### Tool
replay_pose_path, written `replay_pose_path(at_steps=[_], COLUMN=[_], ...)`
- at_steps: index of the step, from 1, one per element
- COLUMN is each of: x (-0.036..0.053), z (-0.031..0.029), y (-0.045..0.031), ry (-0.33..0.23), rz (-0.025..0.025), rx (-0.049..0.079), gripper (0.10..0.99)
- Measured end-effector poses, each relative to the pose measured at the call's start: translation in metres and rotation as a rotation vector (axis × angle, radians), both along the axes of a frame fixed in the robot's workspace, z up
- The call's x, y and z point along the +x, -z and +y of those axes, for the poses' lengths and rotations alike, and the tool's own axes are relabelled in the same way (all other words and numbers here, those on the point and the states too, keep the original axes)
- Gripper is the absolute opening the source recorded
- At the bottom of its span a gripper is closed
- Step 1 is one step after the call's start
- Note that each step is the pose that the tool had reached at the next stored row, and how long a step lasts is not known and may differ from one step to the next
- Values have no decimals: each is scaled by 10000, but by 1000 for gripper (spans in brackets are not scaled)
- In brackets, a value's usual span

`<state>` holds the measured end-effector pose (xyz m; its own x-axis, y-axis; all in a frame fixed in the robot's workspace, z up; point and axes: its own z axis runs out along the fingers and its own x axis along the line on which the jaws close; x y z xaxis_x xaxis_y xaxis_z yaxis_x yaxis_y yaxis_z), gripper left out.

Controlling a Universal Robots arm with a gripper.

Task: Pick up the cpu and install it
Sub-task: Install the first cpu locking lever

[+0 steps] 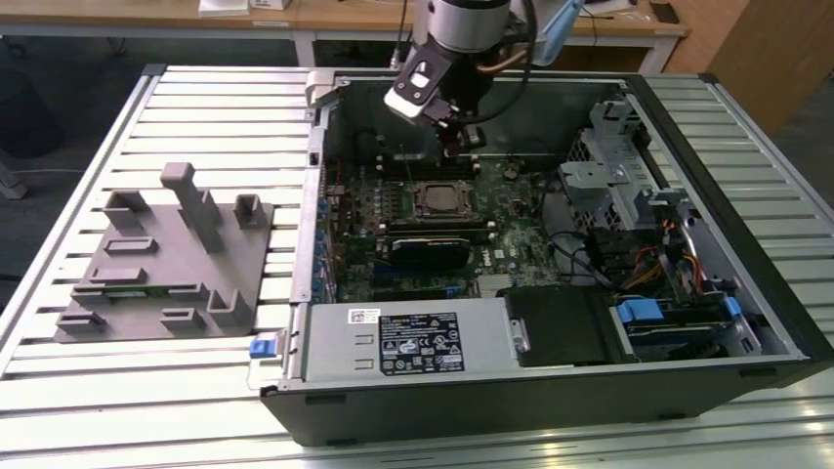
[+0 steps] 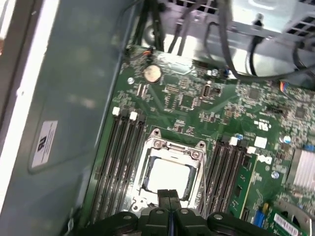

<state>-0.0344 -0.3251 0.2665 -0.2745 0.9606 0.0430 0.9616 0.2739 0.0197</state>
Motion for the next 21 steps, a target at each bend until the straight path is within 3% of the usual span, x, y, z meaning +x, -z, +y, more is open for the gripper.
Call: replay_pose_path(at_steps=[11, 21], x=[0, 0], z=[0, 0], y=[9, 27], ry=[-1995, -4182], rz=[0, 0], rx=[1, 0], gripper=[106, 106])
